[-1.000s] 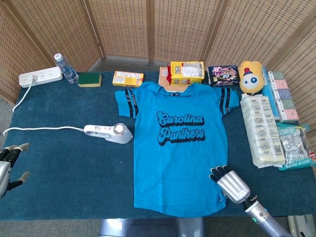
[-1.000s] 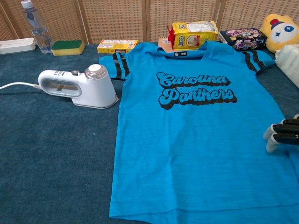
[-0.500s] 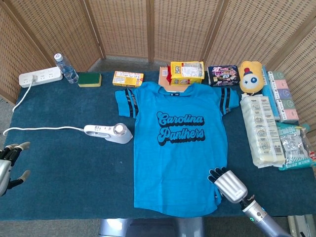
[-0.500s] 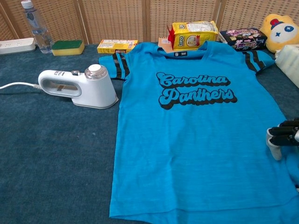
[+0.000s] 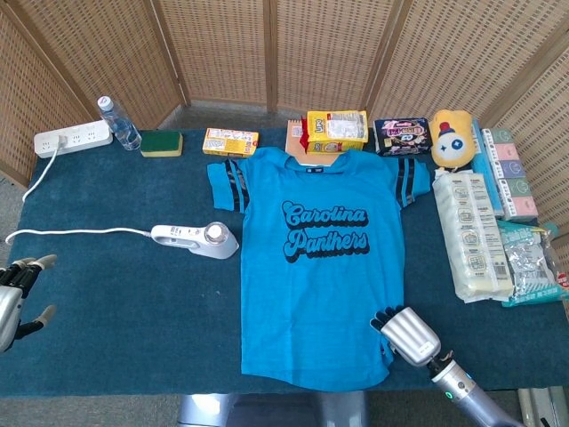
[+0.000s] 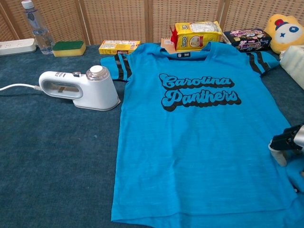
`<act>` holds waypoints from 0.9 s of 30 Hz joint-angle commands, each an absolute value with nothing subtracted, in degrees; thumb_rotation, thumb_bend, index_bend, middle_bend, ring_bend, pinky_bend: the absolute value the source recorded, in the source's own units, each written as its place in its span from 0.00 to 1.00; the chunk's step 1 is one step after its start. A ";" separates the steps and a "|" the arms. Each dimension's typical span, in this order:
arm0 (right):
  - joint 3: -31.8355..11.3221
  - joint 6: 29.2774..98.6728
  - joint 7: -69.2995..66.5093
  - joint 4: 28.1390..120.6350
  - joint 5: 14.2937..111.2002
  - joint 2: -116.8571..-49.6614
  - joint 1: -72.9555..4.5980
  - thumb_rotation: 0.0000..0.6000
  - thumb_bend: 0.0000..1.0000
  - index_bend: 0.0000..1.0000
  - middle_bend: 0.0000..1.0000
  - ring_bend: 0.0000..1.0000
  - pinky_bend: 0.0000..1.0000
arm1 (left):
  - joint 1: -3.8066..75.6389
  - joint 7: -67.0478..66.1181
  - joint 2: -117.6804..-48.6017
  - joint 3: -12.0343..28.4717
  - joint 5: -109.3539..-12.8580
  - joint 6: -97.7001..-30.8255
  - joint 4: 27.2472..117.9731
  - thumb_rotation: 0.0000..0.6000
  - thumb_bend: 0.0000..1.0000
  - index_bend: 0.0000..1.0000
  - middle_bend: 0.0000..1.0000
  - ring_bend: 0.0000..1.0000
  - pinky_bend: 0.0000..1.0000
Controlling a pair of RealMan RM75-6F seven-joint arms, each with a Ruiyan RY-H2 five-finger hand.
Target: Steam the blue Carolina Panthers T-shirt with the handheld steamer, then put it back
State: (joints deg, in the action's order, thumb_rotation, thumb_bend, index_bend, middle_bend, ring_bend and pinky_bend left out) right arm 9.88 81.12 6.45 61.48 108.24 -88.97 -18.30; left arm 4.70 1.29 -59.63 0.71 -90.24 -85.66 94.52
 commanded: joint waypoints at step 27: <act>9.42 81.24 4.40 63.17 107.36 -87.77 -18.74 1.00 0.49 0.68 0.63 0.66 0.79 | 22.46 -6.36 -59.67 6.65 -81.26 -61.66 96.87 1.00 0.25 0.00 0.19 0.12 0.23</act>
State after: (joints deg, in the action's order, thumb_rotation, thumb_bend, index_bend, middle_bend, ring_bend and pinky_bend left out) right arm 9.43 81.24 4.41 63.17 107.36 -87.78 -18.74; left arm 20.63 -5.89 -58.87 5.77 -82.89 -63.87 97.77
